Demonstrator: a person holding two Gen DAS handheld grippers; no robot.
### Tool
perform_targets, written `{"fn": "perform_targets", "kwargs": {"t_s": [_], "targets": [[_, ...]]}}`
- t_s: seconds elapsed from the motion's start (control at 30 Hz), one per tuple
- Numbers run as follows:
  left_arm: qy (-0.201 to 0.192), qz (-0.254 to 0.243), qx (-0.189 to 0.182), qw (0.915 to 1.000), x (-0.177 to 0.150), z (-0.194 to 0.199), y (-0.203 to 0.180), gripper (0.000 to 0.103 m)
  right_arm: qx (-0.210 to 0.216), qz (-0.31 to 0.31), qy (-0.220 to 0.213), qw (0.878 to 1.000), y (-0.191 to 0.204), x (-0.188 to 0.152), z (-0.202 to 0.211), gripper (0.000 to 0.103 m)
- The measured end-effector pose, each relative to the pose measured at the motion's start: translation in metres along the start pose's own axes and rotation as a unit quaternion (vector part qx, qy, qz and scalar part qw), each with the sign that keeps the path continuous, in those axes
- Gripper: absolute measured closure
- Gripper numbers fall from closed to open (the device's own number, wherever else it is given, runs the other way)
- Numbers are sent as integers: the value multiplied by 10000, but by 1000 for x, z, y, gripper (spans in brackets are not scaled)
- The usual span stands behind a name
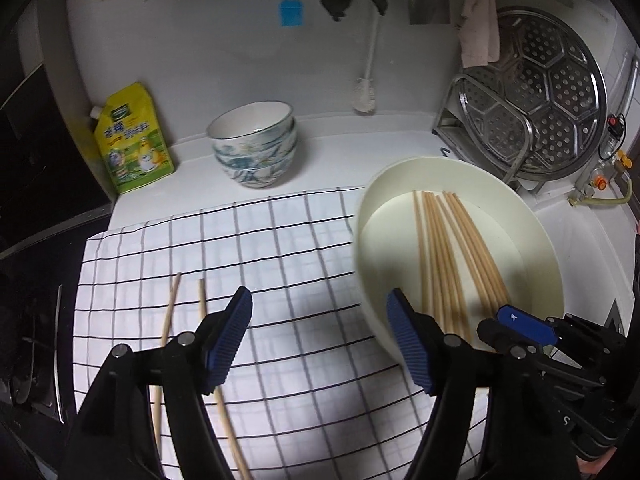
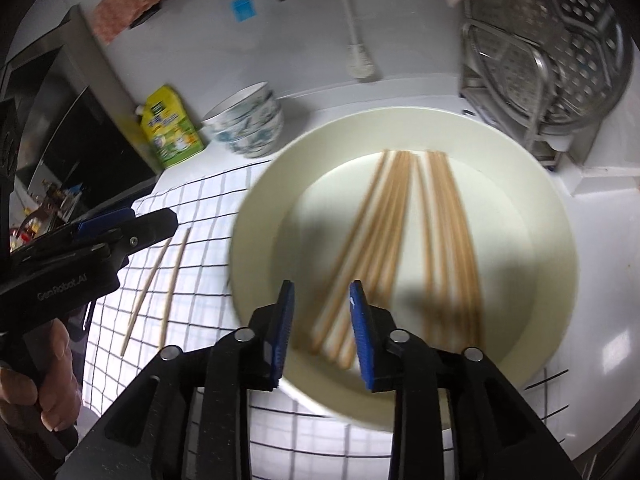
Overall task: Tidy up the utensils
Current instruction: 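Move both open grippers back to the last two chopsticks on the cloth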
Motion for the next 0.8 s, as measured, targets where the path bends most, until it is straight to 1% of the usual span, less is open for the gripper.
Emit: {"fn": "perform_targets", "kwargs": {"t_s": [0.1,0.23,0.33,0.47,0.53,0.57,0.63,0.73,0.8], "targets": [[-49,75,82,9999,-6,11,21,33,43,140,6,9999,21,-1,0,73],[-104,155,223,9996,-14,24,49,29,102,296,-12,9995,50,-3,0,68],[-99,249,320,9991,-22,31,72,27,152,393,-6,9991,68,-5,0,66],[-71,396,489,9980,-36,39,107,25,234,526,27,9983,100,-8,-5,60],[-51,461,655,9968,-45,42,128,20,276,596,57,9978,115,-11,-9,54],[-43,498,755,9959,-50,43,139,19,297,632,74,9975,124,-14,-12,52],[-40,597,971,9935,-60,46,161,18,313,705,171,9969,138,-22,-22,51],[47,730,1094,9913,-74,45,188,17,323,714,358,9963,155,-34,-39,51],[101,760,1137,9905,-81,43,199,17,336,734,441,9958,165,-42,-50,50]]}}
Point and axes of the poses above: each gripper's, at about its wrist camera, not at the fingertips, and z roughly against the way its jaws point, y to its left, x to its top, the point moved 9 cm from there along -z, roughly the way its jaws point, and after that the axes turned 8 degrees about -x, right-handed, at the moved point
